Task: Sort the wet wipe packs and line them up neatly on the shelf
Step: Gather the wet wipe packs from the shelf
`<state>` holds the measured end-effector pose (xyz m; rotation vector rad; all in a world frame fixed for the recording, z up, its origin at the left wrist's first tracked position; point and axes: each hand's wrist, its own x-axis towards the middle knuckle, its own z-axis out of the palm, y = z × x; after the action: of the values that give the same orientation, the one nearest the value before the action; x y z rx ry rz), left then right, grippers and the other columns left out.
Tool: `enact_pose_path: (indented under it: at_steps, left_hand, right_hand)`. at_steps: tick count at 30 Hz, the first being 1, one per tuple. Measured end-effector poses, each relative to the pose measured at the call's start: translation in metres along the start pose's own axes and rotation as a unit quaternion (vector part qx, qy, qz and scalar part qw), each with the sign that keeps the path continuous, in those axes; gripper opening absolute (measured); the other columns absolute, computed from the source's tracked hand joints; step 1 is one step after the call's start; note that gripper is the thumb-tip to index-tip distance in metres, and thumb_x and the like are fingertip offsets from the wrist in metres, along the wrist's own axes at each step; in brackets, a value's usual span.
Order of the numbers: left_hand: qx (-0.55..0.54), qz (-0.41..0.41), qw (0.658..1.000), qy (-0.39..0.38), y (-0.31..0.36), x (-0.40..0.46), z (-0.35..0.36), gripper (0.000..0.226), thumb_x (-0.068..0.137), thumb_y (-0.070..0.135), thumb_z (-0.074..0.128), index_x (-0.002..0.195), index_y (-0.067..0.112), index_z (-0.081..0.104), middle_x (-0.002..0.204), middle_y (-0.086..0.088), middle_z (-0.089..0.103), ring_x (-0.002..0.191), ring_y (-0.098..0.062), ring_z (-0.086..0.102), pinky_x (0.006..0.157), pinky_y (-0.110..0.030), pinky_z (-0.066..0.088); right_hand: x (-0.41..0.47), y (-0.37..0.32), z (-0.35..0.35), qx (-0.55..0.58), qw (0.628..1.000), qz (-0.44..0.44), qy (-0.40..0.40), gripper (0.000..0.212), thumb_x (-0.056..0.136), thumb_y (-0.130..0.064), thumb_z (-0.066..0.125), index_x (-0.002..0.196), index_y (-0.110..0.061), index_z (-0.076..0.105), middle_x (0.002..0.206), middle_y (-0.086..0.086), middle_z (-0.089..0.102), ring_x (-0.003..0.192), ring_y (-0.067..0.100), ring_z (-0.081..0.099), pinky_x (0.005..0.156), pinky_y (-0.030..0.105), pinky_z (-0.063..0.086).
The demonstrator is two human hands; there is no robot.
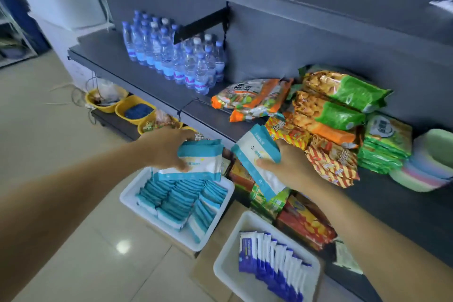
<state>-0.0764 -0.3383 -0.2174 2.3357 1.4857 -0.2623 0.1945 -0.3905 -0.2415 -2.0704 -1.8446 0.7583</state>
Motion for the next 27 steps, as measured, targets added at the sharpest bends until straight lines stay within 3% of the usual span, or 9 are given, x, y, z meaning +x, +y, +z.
enact_pose_path:
  at_steps: [3,6,8,14,19,23,27]
  left_hand:
    - [0.020,-0.032,0.999,-0.032,-0.019,0.020,0.041,0.049,0.073,0.037,0.075,0.109,0.029,0.044,0.098,0.003,0.059,0.088,-0.021,0.056,0.079,-0.038,0.050]
    - [0.081,-0.055,0.994,-0.052,-0.034,0.037,0.081,0.058,0.080,0.039,0.069,0.128,0.029,0.039,0.107,0.002,0.056,0.104,-0.022,0.054,0.083,-0.031,0.041]
    - [0.109,-0.057,0.991,-0.059,-0.050,0.047,0.109,0.061,0.081,0.039,0.066,0.133,0.032,0.036,0.118,0.003,0.057,0.111,-0.021,0.054,0.089,-0.031,0.039]
    - [0.142,-0.034,0.985,-0.090,-0.116,0.081,0.179,0.057,0.082,0.036,0.063,0.132,0.034,0.036,0.121,0.005,0.058,0.111,-0.018,0.056,0.092,-0.031,0.042]
    - [0.131,0.005,0.985,-0.110,-0.175,0.114,0.230,0.059,0.083,0.036,0.063,0.134,0.034,0.035,0.118,0.005,0.059,0.107,-0.017,0.056,0.083,-0.028,0.042]
    - [0.124,0.051,0.984,-0.118,-0.214,0.138,0.271,0.061,0.081,0.037,0.064,0.135,0.035,0.034,0.116,0.002,0.060,0.103,-0.020,0.059,0.085,-0.030,0.048]
    - [0.106,0.086,0.986,-0.100,-0.236,0.161,0.307,0.056,0.084,0.034,0.062,0.133,0.033,0.035,0.110,0.001,0.062,0.100,-0.021,0.059,0.074,-0.029,0.037]
  right_hand:
    - [0.021,0.014,0.044,-0.024,0.999,0.010,-0.034,0.038,0.082,-0.049,0.064,0.101,-0.020,0.048,0.091,-0.003,0.061,0.083,0.021,0.060,0.065,0.032,0.044]
    - [0.041,0.025,0.093,-0.029,0.997,0.034,-0.059,0.049,0.081,-0.049,0.064,0.114,-0.015,0.050,0.108,0.004,0.064,0.099,0.028,0.062,0.078,0.036,0.050]
    - [0.052,0.031,0.129,-0.014,0.995,0.054,-0.083,0.049,0.082,-0.046,0.063,0.118,-0.017,0.049,0.108,0.005,0.065,0.098,0.028,0.063,0.081,0.040,0.052]
    - [0.078,0.036,0.241,-0.045,0.982,0.111,-0.144,0.036,0.091,-0.040,0.052,0.114,-0.013,0.043,0.104,0.009,0.061,0.093,0.031,0.061,0.070,0.034,0.047]
    - [0.097,0.028,0.332,-0.063,0.971,0.159,-0.168,0.043,0.095,-0.036,0.046,0.126,-0.009,0.035,0.116,0.011,0.057,0.105,0.033,0.057,0.076,0.036,0.044]
    - [0.107,0.025,0.391,-0.093,0.958,0.191,-0.194,0.051,0.098,-0.035,0.042,0.138,-0.007,0.026,0.123,0.013,0.054,0.111,0.031,0.055,0.080,0.034,0.043]
    - [0.122,0.039,0.438,-0.122,0.947,0.218,-0.200,0.056,0.098,-0.033,0.044,0.142,-0.008,0.021,0.123,0.012,0.052,0.108,0.029,0.057,0.081,0.035,0.044]
